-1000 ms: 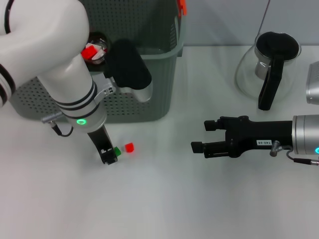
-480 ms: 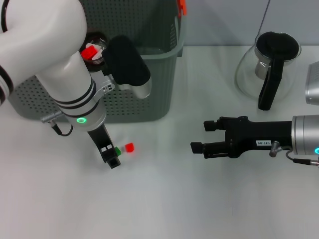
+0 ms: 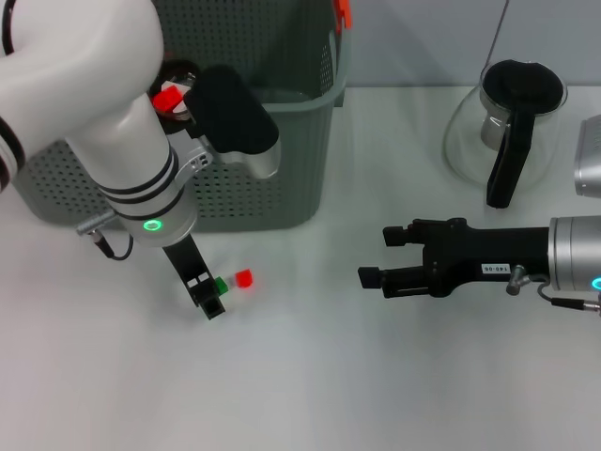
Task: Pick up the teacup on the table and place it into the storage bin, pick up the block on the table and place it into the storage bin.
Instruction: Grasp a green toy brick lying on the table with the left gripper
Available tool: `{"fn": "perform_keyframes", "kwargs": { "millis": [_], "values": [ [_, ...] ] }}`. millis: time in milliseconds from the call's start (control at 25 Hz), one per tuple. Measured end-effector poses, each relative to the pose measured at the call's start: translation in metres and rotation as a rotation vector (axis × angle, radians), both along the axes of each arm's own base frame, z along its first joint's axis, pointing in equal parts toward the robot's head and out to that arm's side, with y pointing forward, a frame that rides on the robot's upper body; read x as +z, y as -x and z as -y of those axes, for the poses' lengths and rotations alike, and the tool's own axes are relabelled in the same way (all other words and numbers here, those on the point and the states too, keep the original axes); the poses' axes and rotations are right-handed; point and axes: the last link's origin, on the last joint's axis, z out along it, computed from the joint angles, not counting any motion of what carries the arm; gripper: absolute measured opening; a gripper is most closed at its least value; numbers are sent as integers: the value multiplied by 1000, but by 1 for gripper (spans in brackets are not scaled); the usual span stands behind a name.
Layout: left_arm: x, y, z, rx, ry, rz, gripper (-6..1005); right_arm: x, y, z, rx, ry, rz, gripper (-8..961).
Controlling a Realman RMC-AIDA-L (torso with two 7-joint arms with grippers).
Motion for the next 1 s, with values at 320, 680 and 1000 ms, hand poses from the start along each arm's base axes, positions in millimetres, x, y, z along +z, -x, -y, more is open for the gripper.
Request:
{"fn": "perform_keyframes", "kwargs": {
  "millis": [320,680,1000],
  "values": [
    [2,0,-2,56,-19,31,645,1,2,-2,16,-6,5,911],
    [-1,-2,-6,84,-54,51,638,1,4,-4,22,-8,5,912],
    [-4,-1,-7,98,-68,53,630,1,5,-4,23,-8,4,911]
  ]
}}
